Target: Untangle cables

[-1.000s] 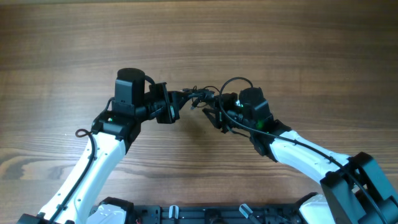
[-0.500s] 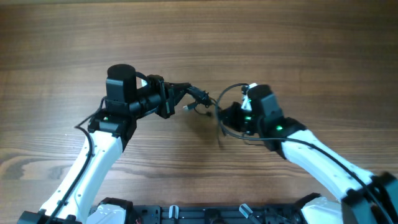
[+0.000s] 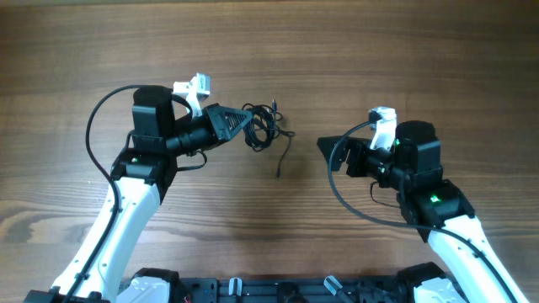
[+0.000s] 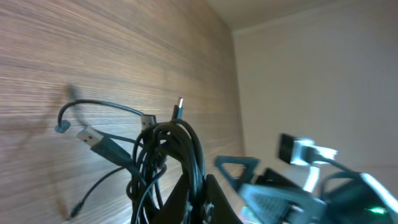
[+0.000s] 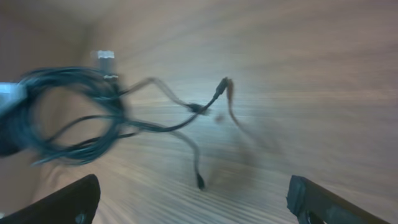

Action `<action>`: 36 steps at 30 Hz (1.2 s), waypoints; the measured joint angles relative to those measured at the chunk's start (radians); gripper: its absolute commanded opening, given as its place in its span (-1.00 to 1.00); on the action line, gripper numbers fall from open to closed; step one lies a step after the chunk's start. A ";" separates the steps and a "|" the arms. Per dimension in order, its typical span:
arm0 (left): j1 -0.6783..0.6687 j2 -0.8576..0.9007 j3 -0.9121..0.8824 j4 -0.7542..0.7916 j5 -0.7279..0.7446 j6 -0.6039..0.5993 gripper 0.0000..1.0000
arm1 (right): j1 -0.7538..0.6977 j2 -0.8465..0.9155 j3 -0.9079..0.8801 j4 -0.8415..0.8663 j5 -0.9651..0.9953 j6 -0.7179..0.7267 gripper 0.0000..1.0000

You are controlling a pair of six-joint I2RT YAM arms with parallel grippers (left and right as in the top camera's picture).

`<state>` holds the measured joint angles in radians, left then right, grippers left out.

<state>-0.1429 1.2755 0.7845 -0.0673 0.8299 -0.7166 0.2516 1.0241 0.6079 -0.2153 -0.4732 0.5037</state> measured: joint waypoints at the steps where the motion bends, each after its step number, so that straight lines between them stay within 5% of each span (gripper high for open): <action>1: 0.000 0.000 0.000 -0.014 -0.021 0.033 -0.92 | 0.000 -0.003 -0.001 0.024 -0.050 -0.018 0.99; 5: -0.027 -0.004 0.002 -0.052 0.034 0.194 -0.92 | 0.000 -0.003 -0.003 0.136 -0.239 -0.203 1.00; 11: -0.087 -0.006 0.002 -0.053 0.391 0.465 -0.92 | 0.000 0.045 -0.004 0.238 -0.383 -0.403 0.99; 13: -0.087 -0.006 0.002 -0.053 0.466 0.485 -0.92 | 0.000 0.075 -0.004 0.239 -0.445 -0.447 0.86; 16: -0.087 -0.006 0.002 -0.052 0.520 0.499 -0.91 | 0.000 0.121 -0.004 0.243 -0.563 -0.447 0.15; 17: -0.087 -0.006 0.002 -0.052 0.531 0.503 -0.90 | 0.000 0.134 -0.004 0.244 -0.601 -0.423 0.08; 20: -0.087 -0.006 0.002 -0.051 0.538 0.507 -0.88 | 0.000 0.151 -0.006 0.301 -0.669 -0.377 -0.05; 24: -0.087 0.001 0.002 -0.053 0.537 0.506 -0.89 | 0.000 0.156 -0.012 0.468 -0.705 -0.262 0.05; 30: -0.107 0.031 0.003 -0.037 0.537 0.483 -0.84 | 0.015 0.156 -0.012 0.438 -0.698 -0.275 -0.07; 33: -0.168 0.034 0.005 0.052 0.534 0.467 -0.70 | 0.039 0.157 -0.012 0.377 -0.678 -0.295 -0.91; 35: -0.172 0.034 0.006 0.069 0.492 0.451 -0.48 | 0.042 0.157 -0.012 0.378 -0.678 -0.322 -0.92; 36: -0.171 0.034 0.006 0.065 0.478 0.443 -0.10 | 0.042 0.158 -0.012 0.381 -0.664 -0.310 -0.91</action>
<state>-0.3134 1.3098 0.7902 -0.0021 1.3075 -0.2737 0.2932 1.1820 0.5957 0.1658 -1.1370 0.1936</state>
